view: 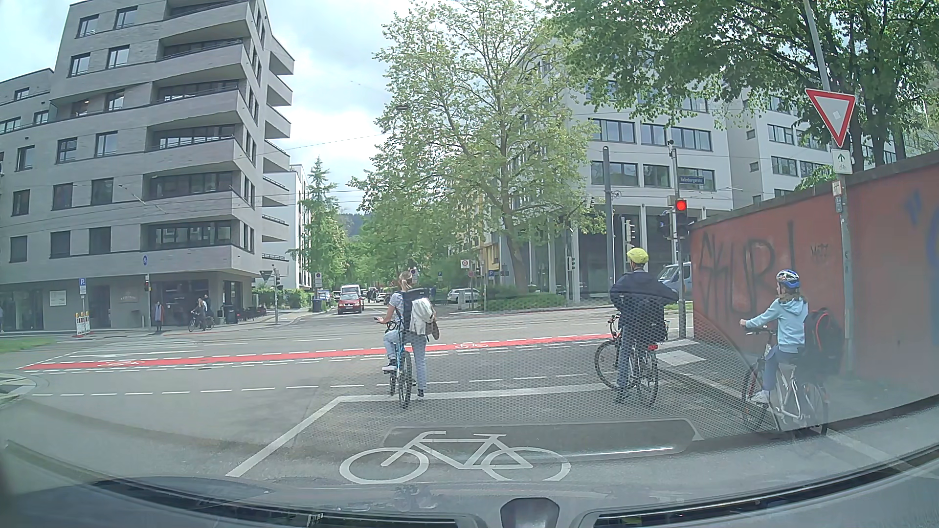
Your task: Follow the waypoints while adhering to traffic rules and regulations
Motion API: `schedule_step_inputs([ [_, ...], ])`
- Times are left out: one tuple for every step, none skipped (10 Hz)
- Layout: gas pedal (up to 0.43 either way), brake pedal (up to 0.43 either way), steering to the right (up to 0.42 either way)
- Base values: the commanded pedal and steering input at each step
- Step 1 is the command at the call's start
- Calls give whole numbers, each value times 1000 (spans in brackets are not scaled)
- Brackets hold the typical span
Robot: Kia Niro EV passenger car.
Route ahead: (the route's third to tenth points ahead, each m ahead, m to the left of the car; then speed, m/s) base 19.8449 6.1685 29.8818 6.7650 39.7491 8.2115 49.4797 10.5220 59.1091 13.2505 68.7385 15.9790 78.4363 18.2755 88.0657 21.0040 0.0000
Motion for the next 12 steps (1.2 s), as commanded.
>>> schedule_step_inputs([
  [0,268,-14],
  [0,262,-15],
  [0,262,-14],
  [0,262,-14],
  [0,262,-14],
  [0,262,-14],
  [0,268,-15],
  [0,262,-14],
  [0,262,-15],
  [0,262,-14],
  [0,262,-14],
  [0,262,-14],
])
